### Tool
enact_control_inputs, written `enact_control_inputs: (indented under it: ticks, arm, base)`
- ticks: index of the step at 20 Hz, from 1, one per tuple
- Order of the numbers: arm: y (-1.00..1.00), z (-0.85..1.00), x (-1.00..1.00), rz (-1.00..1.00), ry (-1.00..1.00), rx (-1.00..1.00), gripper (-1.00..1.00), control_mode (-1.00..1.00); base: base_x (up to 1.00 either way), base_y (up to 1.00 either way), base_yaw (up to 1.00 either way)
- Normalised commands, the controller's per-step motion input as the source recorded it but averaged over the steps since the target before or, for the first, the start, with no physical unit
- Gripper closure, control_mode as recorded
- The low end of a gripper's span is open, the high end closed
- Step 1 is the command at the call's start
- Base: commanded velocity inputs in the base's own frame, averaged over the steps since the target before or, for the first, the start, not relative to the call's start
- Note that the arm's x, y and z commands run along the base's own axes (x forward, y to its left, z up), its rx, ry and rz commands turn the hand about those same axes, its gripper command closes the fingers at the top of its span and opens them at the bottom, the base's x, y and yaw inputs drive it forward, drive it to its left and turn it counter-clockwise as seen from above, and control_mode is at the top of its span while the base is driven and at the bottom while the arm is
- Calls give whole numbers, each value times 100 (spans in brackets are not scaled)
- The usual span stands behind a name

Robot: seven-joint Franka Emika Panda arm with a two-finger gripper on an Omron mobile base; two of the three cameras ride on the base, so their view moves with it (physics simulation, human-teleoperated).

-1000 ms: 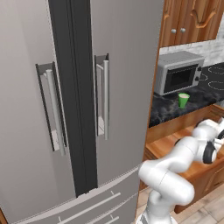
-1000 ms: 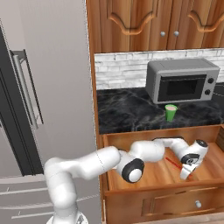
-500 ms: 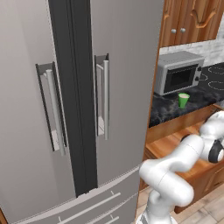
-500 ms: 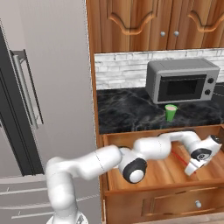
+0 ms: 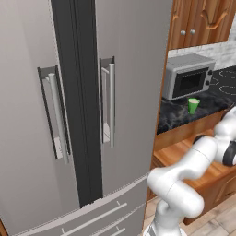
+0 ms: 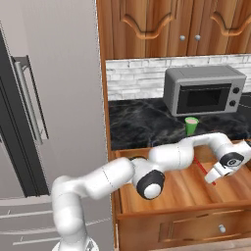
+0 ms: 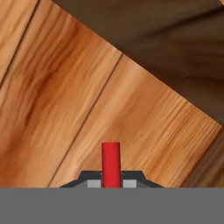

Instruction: Pick up the straw from the right drawer and put it inside the smoothie cup.

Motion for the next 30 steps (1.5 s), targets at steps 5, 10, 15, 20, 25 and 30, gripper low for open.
enact_control_inputs:
  ticks: [5,10,15,20,25,30]
  arm:
    - [73,48,-58,-6,1,-2,100,-100]
    - [87,36,-72,0,6,-4,100,-100]
    - [100,15,-64,0,3,-11,100,-100]
    - [100,23,-54,-1,0,-20,100,-100]
    - [100,30,-56,-7,-1,-27,100,-100]
    - [99,10,-47,-10,-12,-37,100,-100]
  base:
    - [0,0,0]
    - [0,0,0]
    - [0,0,0]
    - [0,0,0]
    - [0,0,0]
    - [0,0,0]
